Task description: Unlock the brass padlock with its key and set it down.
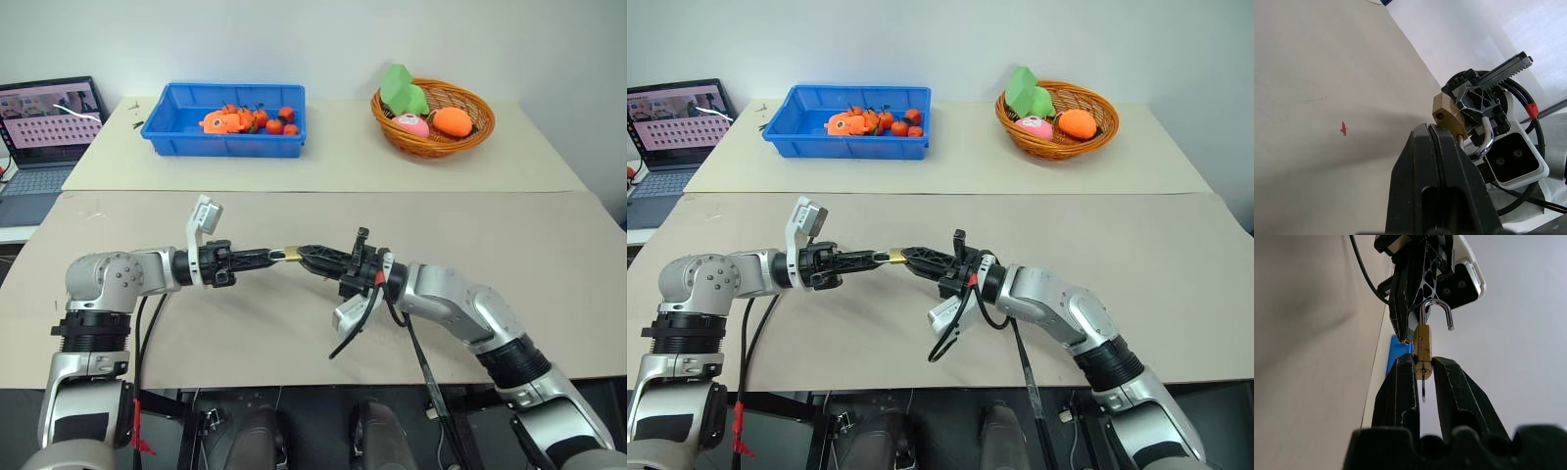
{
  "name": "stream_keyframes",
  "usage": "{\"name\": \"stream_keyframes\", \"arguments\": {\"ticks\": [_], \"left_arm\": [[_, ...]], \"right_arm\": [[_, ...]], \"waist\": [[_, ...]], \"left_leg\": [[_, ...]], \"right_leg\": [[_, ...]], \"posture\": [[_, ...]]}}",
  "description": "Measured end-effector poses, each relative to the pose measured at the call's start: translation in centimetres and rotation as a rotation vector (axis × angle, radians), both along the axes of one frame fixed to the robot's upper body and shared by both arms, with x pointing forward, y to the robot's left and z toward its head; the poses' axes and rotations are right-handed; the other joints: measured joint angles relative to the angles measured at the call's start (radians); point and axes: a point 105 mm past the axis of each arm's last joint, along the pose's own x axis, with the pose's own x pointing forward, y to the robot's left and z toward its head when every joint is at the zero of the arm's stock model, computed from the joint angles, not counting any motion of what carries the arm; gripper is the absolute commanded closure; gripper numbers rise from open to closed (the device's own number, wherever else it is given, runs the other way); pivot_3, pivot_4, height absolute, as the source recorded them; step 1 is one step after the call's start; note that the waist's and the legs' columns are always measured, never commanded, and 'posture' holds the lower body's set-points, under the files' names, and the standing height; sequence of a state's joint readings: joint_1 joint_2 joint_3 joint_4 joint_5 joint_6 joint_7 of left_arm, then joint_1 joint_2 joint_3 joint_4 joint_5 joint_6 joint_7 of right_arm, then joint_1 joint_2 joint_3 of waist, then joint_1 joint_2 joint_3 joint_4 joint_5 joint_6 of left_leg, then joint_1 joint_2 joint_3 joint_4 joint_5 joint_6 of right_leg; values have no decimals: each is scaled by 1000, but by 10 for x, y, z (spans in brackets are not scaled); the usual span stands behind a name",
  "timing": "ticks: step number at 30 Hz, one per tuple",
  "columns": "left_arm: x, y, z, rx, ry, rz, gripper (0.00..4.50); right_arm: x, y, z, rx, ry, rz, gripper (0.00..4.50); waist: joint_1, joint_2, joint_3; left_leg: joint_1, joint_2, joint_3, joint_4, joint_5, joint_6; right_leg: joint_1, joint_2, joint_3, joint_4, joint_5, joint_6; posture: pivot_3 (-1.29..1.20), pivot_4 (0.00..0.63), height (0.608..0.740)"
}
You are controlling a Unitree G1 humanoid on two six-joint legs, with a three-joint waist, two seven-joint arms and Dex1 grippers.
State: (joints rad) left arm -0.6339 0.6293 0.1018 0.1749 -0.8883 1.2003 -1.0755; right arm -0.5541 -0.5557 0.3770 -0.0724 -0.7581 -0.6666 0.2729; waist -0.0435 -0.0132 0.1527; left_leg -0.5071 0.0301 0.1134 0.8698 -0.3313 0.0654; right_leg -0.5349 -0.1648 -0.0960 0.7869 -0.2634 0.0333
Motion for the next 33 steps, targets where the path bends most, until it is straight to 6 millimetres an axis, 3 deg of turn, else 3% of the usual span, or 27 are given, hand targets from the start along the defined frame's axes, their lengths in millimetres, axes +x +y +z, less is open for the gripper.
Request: {"name": "stream_keyframes", "arguments": {"ticks": [8, 19, 33], "left_arm": [[6, 4, 1, -12, -13, 28, 4461], [6, 2, 12, -13, -54, 12, 4461], [5, 2, 13, -11, -59, 8, 4461]], "right_arm": [[-3, -1, -2, 3, 17, 4, 4404], [11, -7, -21, -48, 51, -56, 4404], [26, -4, -15, -18, 37, -93, 4404]], "waist": [[0, 0, 0], [-1, 0, 0], [-1, 0, 0]], "left_leg": [[0, 0, 0, 0, 0, 0], [0, 0, 0, 0, 0, 0], [0, 0, 0, 0, 0, 0]], "right_leg": [[0, 0, 0, 0, 0, 0], [0, 0, 0, 0, 0, 0], [0, 0, 0, 0, 0, 0]], "posture": [[0, 150, 664], [0, 150, 664], [0, 150, 664]]}}
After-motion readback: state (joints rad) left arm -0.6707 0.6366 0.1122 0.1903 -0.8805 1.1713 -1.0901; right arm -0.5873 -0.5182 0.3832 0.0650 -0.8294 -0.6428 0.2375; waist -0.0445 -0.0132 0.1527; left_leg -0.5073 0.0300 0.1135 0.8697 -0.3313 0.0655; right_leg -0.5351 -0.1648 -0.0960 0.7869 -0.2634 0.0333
